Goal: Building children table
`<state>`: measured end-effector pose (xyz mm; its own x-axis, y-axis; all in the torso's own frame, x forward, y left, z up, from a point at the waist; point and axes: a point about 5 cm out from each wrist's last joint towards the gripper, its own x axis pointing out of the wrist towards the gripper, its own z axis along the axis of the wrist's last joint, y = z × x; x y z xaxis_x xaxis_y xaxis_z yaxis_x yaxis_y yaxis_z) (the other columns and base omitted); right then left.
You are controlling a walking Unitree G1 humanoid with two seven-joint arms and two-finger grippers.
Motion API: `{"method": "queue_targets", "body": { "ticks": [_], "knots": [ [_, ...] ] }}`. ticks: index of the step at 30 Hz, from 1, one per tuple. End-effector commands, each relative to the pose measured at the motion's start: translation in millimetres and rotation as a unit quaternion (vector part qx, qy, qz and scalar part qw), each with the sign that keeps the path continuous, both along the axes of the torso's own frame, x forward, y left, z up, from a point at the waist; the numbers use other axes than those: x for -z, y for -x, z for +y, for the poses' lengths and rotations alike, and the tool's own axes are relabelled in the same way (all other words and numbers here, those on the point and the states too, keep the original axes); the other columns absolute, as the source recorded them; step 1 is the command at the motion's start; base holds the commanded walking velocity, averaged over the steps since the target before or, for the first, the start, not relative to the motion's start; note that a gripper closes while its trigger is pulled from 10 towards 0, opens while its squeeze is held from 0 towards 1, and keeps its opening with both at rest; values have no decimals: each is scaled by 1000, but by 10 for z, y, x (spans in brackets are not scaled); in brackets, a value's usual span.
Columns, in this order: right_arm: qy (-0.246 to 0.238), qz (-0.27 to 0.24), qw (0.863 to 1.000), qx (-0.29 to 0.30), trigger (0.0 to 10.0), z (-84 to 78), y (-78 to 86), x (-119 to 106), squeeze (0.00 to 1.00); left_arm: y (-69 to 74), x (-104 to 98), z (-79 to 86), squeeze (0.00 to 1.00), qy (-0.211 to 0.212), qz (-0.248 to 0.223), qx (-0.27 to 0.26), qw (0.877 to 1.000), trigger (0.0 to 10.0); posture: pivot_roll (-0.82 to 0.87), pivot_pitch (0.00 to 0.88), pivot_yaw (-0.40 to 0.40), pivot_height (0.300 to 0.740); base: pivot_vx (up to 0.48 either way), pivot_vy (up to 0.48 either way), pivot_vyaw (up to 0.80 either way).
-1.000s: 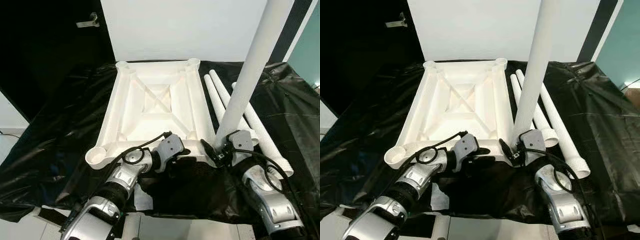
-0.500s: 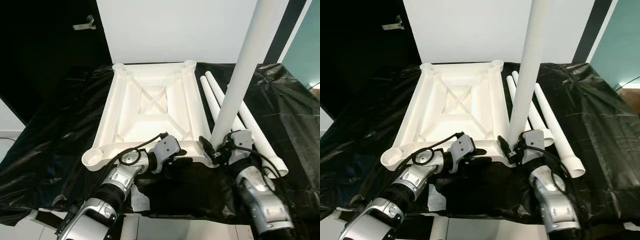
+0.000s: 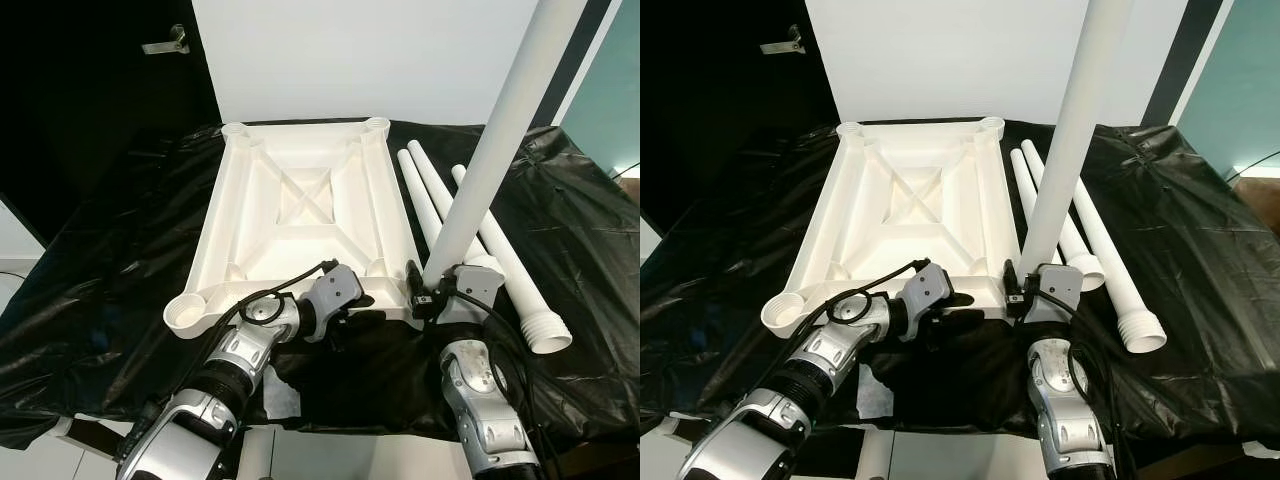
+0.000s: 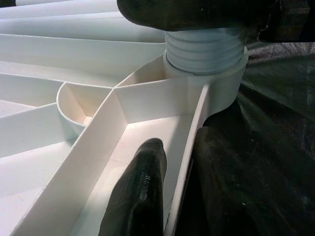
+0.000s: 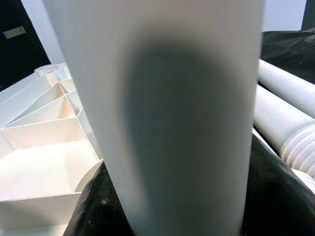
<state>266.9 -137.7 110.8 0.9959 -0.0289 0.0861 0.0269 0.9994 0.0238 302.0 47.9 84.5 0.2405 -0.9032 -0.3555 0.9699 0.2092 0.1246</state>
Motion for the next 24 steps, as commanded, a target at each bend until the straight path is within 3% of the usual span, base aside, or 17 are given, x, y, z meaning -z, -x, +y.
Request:
{"method": "queue_targets", "body": {
  "ticks": [1,2,3,4,5,6,10,11,16,24],
  "knots": [
    [3,26,999,40,0,-167,-27,69,0,226,366,67,0,-60,70,35,995,10000,-49,0,26,740,0,0,0],
    [3,26,999,40,0,-167,-27,69,0,226,366,67,0,-60,70,35,995,10000,-49,0,26,740,0,0,0],
    [24,18,1000,-2,10000,-58,-30,44,0,195,332,49,0,-59,67,37,995,10000,-58,2,36,740,0,0,0],
    [36,12,999,-18,10000,-34,-25,28,569,184,319,42,0,-58,66,37,995,10000,-58,2,36,740,0,0,0],
    [36,12,999,-18,10000,-34,-25,28,569,184,319,42,0,-58,66,37,995,10000,-58,2,36,740,0,0,0],
    [46,6,998,-29,10000,-38,-16,11,1000,178,313,38,0,-58,65,37,995,10000,-58,2,36,740,0,0,0],
    [92,-6,992,-88,10000,-132,-3,-42,1000,192,327,29,0,-59,67,41,995,10000,-72,0,41,740,0,0,0],
    [106,-10,989,-105,10000,-175,-8,-74,0,197,334,25,0,-59,68,41,995,10000,-82,0,39,740,0,0,0],
    [135,-19,979,-152,10000,-303,-46,-195,0,206,346,11,0,-60,70,44,995,10000,-88,0,38,740,0,0,0],
    [160,-4,958,-239,9804,-339,-54,-249,0,194,337,-21,0,-59,68,45,995,10000,-89,0,28,740,0,0,0]
  ]
}}
